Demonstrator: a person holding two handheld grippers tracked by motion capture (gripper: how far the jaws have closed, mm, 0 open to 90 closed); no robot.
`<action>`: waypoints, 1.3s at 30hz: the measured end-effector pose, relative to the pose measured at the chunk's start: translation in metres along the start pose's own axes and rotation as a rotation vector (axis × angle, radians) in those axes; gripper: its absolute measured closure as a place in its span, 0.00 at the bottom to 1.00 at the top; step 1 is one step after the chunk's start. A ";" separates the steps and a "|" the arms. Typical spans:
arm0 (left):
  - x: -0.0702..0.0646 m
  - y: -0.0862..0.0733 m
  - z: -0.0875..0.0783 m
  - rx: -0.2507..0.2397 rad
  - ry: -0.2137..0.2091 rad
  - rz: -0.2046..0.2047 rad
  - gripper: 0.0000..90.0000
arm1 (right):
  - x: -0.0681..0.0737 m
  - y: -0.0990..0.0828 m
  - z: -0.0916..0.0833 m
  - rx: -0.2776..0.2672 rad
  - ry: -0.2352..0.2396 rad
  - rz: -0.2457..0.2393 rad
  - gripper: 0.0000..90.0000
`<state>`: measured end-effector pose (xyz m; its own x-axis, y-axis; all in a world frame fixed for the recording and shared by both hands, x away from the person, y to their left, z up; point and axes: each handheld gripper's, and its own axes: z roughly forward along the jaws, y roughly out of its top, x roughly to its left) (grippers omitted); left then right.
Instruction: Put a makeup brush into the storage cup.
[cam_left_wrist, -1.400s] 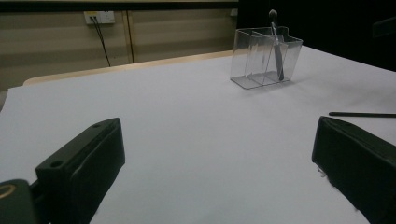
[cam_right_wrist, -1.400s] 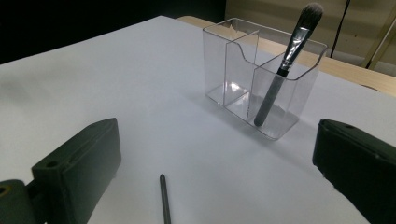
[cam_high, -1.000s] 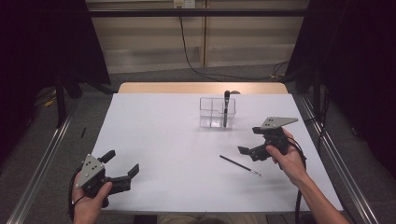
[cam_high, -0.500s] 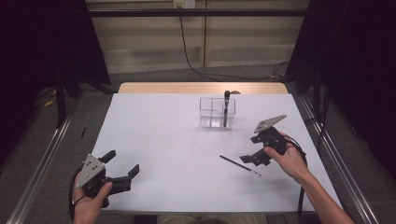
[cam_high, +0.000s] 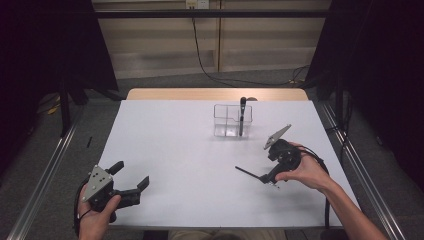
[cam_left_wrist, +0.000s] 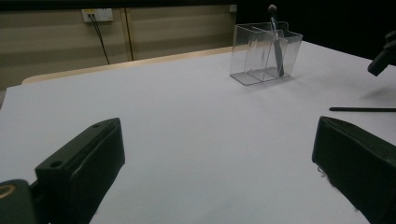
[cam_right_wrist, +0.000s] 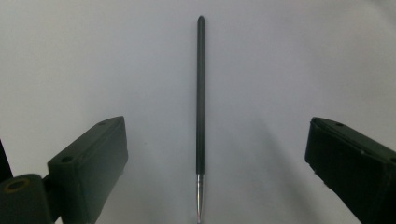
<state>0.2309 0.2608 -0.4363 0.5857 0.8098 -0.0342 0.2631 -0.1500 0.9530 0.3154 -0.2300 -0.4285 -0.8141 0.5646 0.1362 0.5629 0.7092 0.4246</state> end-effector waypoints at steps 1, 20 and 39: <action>0.000 0.000 0.000 0.001 0.001 0.002 0.03 | 0.000 0.000 0.001 0.021 0.001 -0.008 0.10; 0.000 0.000 0.001 0.004 -0.003 0.006 0.03 | 0.005 0.000 0.015 0.212 0.031 -0.067 0.52; -0.001 0.000 0.001 0.013 -0.007 0.016 0.03 | 0.013 0.003 0.025 0.318 -0.060 -0.110 0.80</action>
<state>0.2310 0.2595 -0.4370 0.5954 0.8031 -0.0212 0.2639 -0.1706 0.9494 0.3105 -0.2098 -0.4480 -0.8678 0.4945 0.0478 0.4962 0.8581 0.1322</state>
